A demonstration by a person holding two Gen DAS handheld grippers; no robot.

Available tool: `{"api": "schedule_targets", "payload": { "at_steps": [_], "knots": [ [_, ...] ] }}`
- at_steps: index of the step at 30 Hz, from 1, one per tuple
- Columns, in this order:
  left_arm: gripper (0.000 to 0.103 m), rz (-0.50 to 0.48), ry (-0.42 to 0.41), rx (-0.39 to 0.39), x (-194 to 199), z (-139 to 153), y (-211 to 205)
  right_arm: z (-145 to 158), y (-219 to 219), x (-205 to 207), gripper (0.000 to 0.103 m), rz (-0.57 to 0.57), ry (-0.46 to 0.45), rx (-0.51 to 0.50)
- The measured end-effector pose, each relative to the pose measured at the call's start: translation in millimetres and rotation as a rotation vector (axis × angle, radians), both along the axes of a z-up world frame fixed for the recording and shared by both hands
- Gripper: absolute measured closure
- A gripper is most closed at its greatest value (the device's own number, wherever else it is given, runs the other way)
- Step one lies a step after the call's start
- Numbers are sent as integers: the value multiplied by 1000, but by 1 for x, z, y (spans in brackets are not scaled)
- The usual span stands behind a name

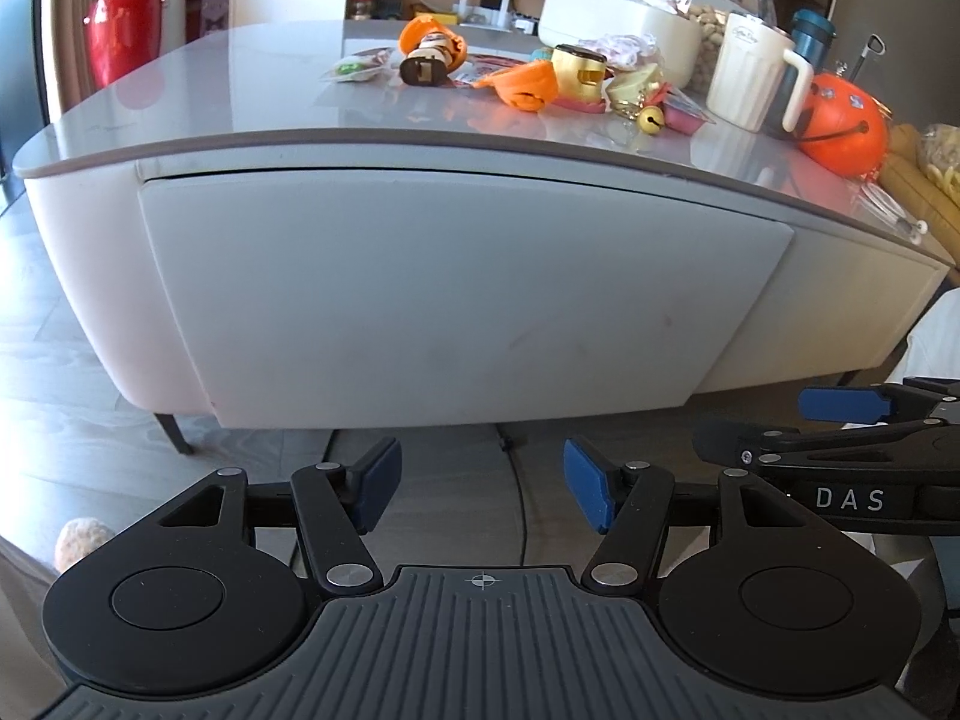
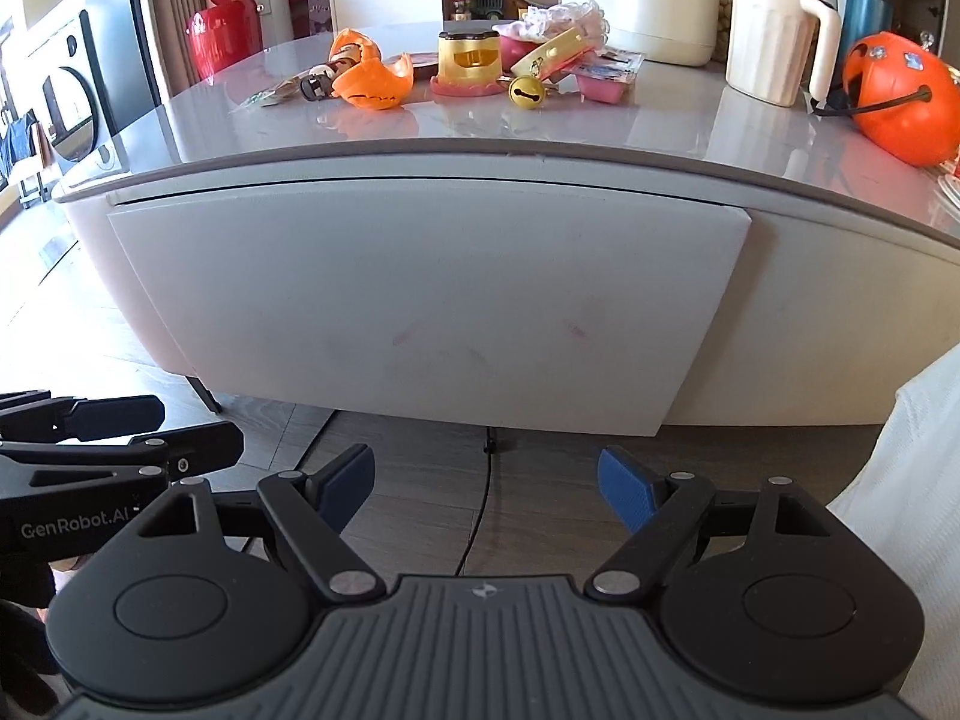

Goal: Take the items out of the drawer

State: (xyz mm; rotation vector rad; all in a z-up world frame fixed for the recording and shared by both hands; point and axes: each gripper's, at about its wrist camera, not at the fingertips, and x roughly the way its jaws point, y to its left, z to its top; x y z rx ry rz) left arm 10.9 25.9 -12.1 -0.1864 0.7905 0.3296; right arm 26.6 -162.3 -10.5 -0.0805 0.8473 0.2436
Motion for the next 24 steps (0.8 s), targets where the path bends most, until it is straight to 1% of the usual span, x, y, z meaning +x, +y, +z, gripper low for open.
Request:
{"api": "schedule_targets", "payload": {
  "at_steps": [24],
  "knots": [
    [38, -20, -2, -5, 1, -1, -1, 0, 1, 1, 21, 0, 8, 2]
  ]
}}
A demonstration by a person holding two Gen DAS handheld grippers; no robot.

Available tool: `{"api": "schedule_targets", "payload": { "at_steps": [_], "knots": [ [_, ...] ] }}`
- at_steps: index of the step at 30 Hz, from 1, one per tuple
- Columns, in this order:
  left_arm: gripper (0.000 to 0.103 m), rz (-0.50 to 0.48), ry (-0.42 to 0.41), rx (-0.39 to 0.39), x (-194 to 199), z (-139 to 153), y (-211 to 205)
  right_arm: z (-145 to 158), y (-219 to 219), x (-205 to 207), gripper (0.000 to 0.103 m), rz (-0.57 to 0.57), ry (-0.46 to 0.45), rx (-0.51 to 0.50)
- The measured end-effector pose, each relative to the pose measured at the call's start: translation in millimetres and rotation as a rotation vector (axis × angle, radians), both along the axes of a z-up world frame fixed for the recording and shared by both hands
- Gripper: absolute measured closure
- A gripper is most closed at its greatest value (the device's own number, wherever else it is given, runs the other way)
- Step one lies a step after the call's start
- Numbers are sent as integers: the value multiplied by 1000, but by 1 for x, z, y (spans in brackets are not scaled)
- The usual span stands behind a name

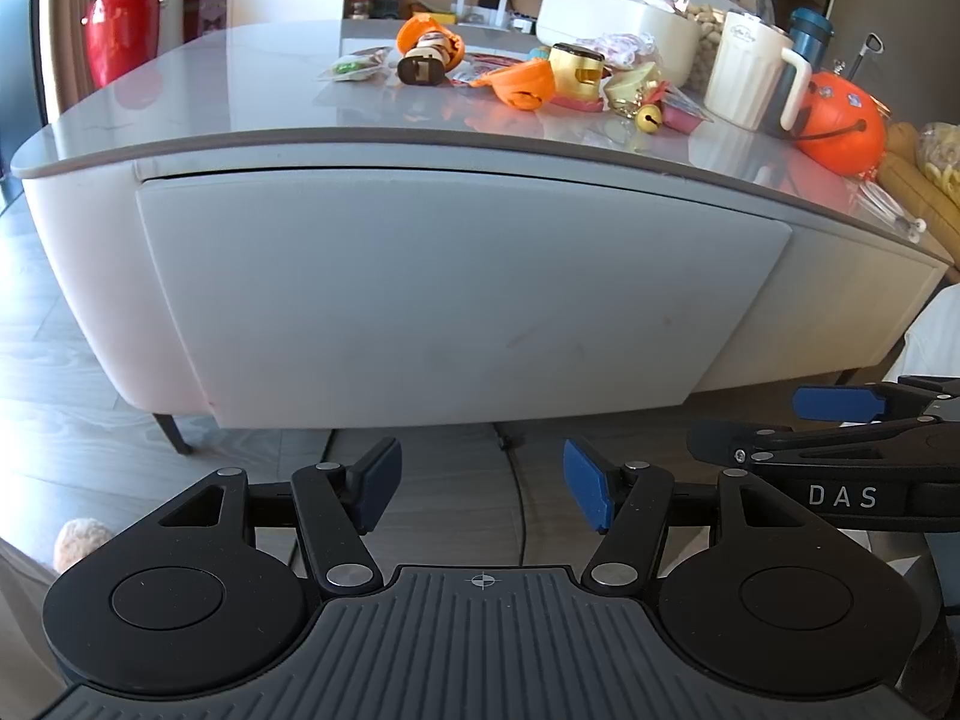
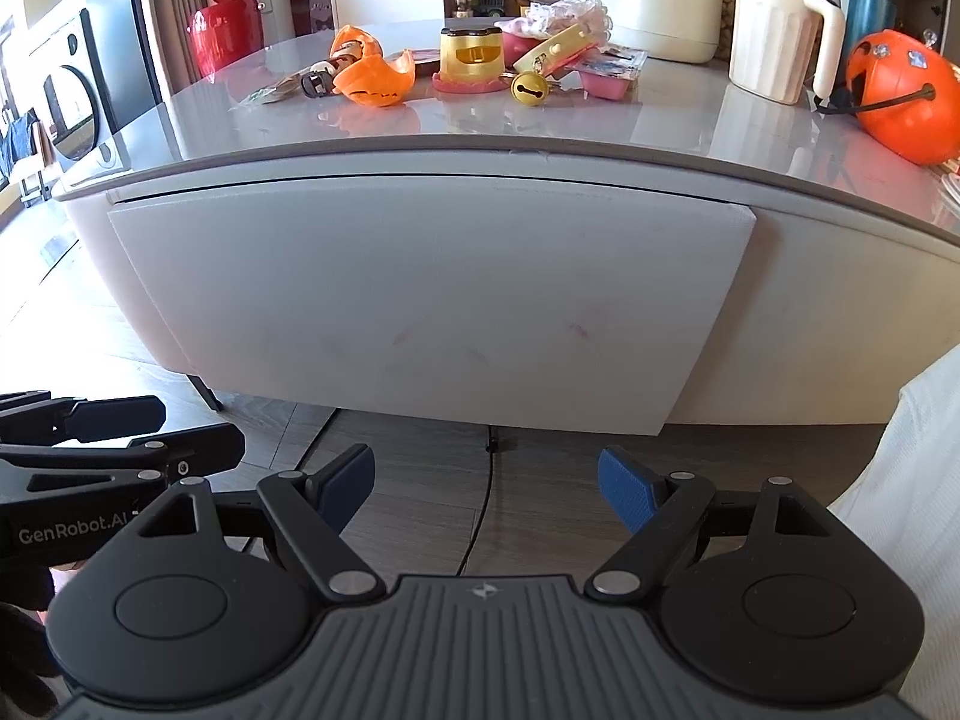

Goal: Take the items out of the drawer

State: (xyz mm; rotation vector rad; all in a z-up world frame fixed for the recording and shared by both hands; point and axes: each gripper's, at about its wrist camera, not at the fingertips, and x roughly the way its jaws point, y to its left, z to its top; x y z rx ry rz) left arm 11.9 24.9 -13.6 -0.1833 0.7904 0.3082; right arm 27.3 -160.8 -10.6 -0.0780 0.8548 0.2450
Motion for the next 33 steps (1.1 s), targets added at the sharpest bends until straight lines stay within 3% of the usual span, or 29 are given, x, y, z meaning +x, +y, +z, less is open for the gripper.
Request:
{"api": "schedule_targets", "payload": {
  "at_steps": [33],
  "knots": [
    [38, -24, 1, -9, 0, -3, 0, -3, -2, 2, 21, -3, 15, 5]
  ]
}}
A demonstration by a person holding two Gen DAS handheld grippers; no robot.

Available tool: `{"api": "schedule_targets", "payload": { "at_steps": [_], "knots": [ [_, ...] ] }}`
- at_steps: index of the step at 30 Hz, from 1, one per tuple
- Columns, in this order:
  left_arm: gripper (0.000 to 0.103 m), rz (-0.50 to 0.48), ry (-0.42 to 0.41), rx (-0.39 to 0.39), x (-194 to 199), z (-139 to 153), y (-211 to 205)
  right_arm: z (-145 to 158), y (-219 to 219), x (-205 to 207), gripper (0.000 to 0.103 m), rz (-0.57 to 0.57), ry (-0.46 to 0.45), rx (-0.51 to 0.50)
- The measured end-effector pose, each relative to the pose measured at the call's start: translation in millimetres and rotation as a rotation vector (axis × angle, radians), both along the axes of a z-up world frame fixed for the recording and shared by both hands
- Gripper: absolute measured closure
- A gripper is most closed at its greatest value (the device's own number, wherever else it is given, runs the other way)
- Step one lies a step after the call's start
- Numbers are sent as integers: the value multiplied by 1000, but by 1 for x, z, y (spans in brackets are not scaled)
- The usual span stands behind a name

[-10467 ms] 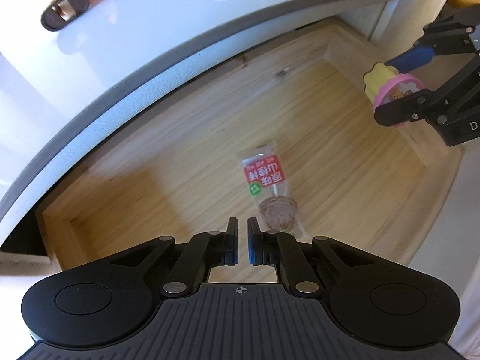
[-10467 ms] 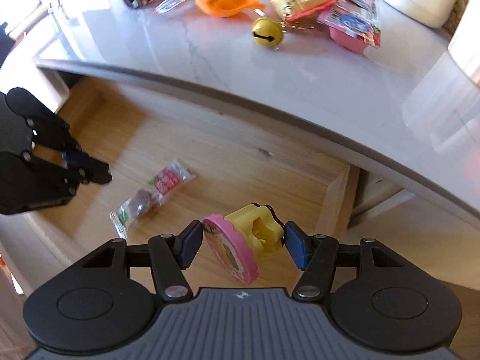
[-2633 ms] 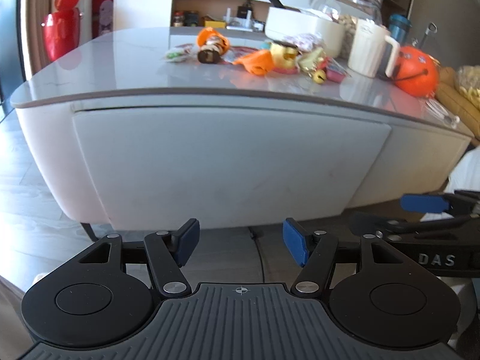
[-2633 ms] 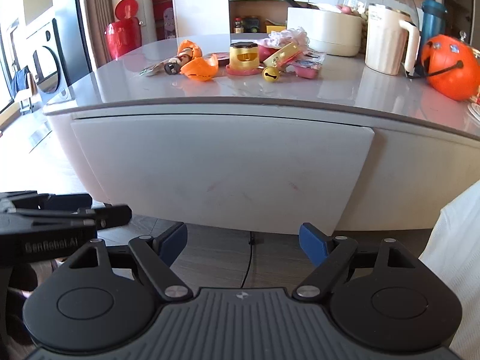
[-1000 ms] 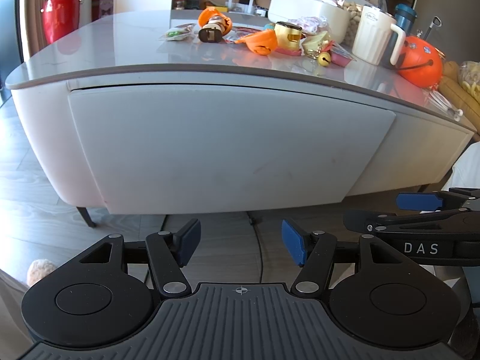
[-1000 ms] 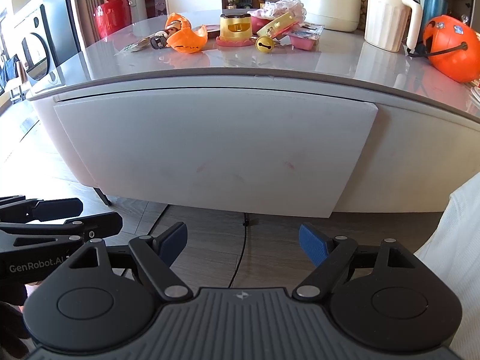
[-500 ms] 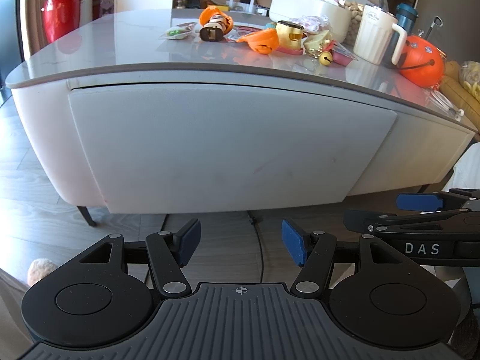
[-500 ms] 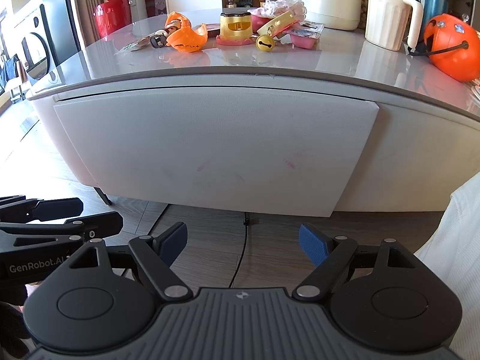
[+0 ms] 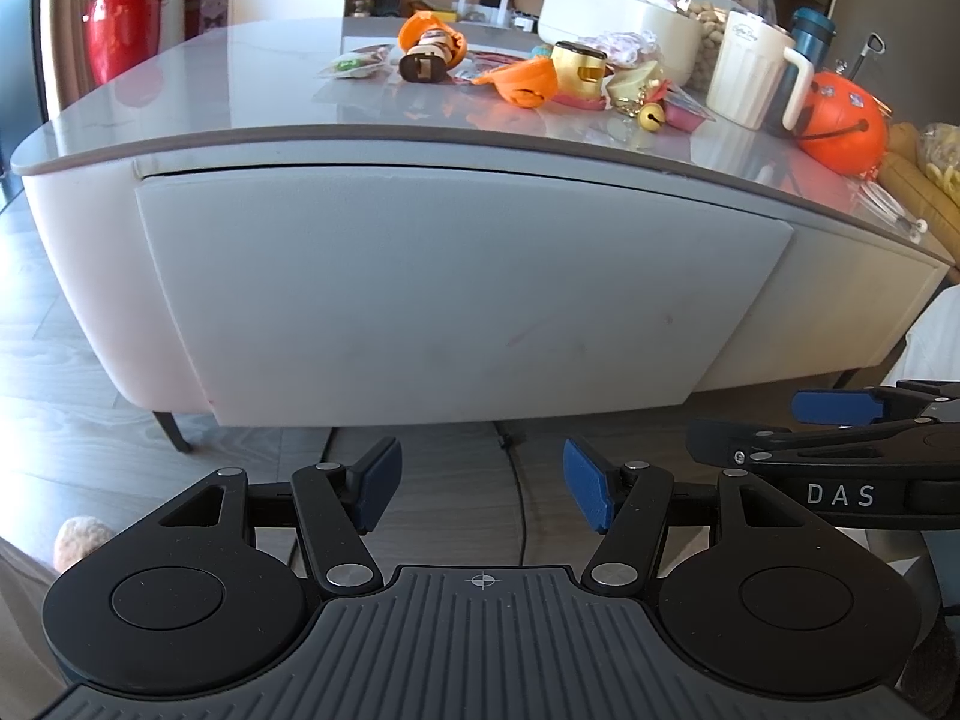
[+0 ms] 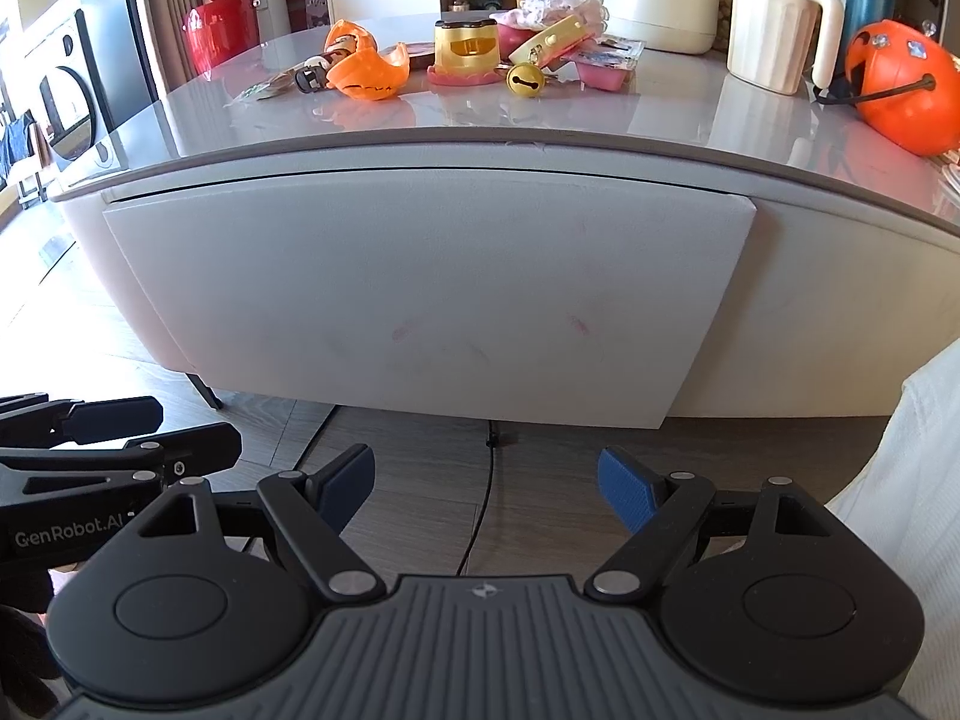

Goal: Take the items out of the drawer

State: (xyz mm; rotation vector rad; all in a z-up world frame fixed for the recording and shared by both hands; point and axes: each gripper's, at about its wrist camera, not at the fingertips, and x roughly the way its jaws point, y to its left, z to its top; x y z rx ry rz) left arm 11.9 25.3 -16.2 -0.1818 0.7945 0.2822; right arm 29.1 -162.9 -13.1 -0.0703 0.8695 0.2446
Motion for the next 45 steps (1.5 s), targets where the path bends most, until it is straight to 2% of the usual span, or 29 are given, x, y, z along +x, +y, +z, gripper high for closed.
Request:
{"api": "schedule_targets", "payload": {
  "at_steps": [45],
  "knots": [
    [38, -33, 0, -9, 1, -1, 0, -3, -3, 1, 21, -8, 15, 8]
  ]
}}
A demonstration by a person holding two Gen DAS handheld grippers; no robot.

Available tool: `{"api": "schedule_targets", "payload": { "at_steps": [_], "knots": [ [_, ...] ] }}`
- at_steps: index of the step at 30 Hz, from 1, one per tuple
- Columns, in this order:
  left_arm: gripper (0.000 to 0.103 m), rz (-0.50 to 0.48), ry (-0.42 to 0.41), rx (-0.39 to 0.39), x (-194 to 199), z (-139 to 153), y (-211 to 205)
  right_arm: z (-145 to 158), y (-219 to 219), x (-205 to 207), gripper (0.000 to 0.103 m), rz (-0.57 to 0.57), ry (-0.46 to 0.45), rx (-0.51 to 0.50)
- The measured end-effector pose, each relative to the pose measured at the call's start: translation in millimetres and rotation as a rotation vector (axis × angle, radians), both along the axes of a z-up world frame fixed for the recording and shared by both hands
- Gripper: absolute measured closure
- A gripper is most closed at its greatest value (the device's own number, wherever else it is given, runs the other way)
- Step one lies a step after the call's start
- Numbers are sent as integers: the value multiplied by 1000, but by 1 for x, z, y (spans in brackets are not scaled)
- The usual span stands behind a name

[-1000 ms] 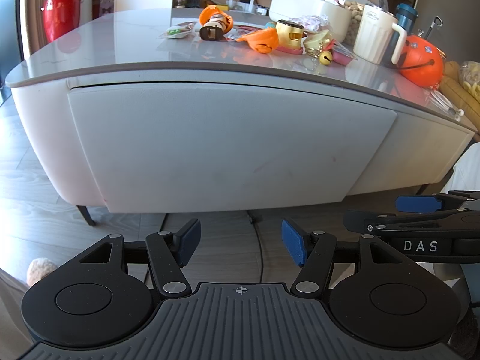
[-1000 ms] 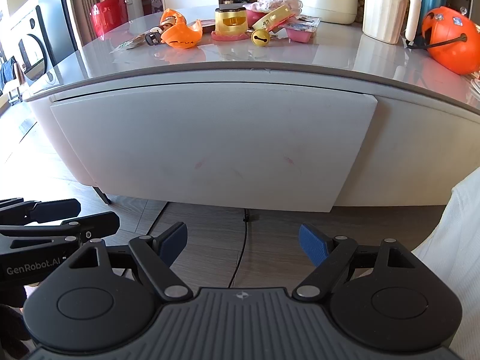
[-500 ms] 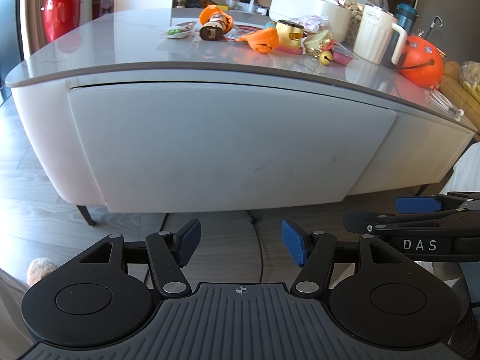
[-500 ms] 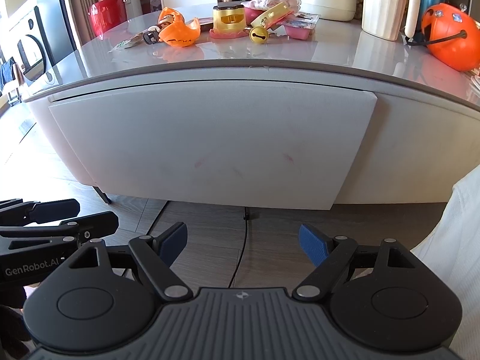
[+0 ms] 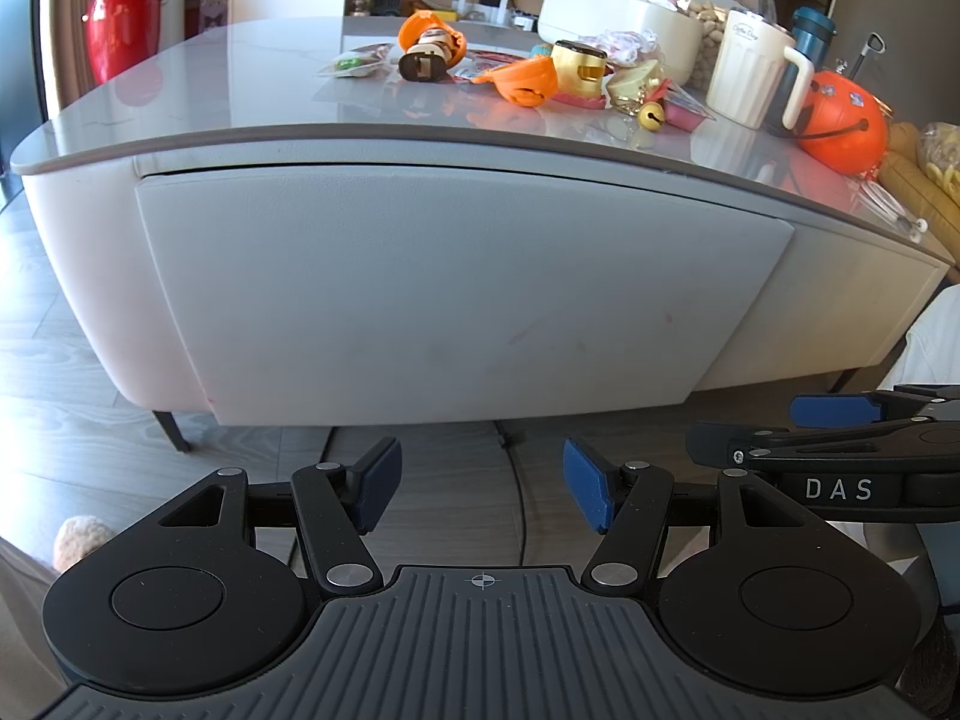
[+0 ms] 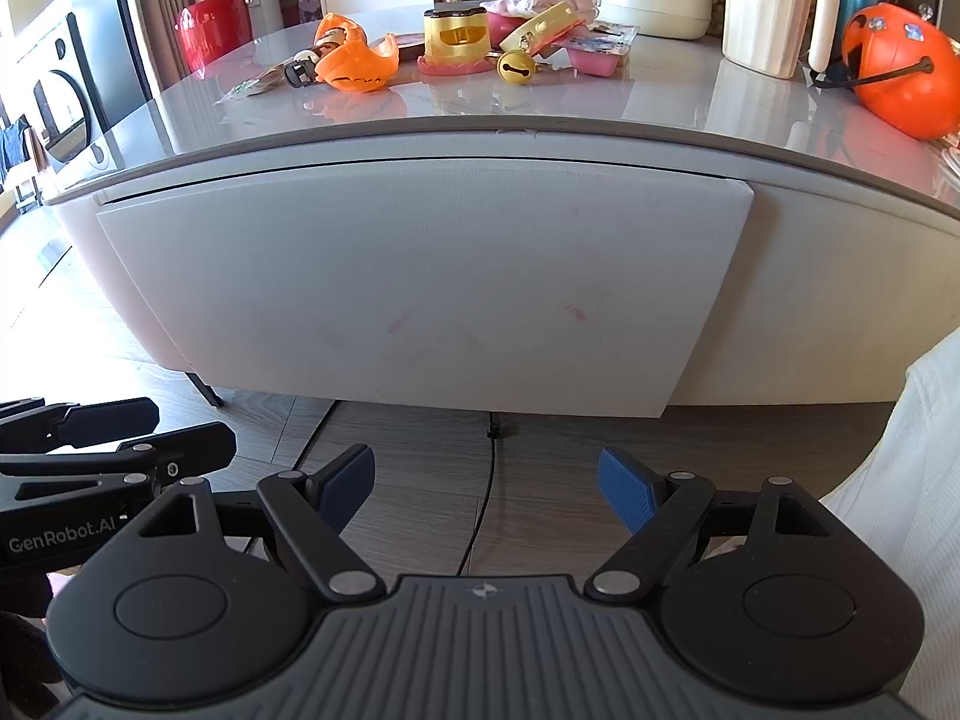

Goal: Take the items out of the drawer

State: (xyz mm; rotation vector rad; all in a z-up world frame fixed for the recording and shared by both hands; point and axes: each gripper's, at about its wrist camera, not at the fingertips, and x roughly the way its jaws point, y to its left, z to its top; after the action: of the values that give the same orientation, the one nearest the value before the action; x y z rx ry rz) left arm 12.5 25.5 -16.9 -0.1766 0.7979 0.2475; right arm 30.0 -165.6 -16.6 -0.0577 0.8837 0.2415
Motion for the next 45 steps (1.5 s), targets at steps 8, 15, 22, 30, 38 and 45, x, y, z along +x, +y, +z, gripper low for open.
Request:
{"api": "schedule_targets", "payload": {
  "at_steps": [8, 15, 22, 30, 38, 45],
  "knots": [
    [38, -6, 0, -1, 0, 0, 0, 0, -1, 0, 21, 1, 1, 0],
    [38, -13, -1, -3, 0, 0, 0, -1, -1, 0, 21, 0, 2, 1],
    [38, -18, -1, -5, 0, 0, 0, -2, -2, 0, 21, 0, 3, 0],
    [38, -24, -1, -7, 0, 0, 0, -2, -2, 0, 21, -1, 4, 0],
    [38, -26, -5, -15, -1, 0, 1, -2, -1, -2, 21, -2, 6, -1],
    [38, -30, -4, -17, -1, 1, 2, -1, -1, -1, 21, -9, 12, 3]
  ]
}}
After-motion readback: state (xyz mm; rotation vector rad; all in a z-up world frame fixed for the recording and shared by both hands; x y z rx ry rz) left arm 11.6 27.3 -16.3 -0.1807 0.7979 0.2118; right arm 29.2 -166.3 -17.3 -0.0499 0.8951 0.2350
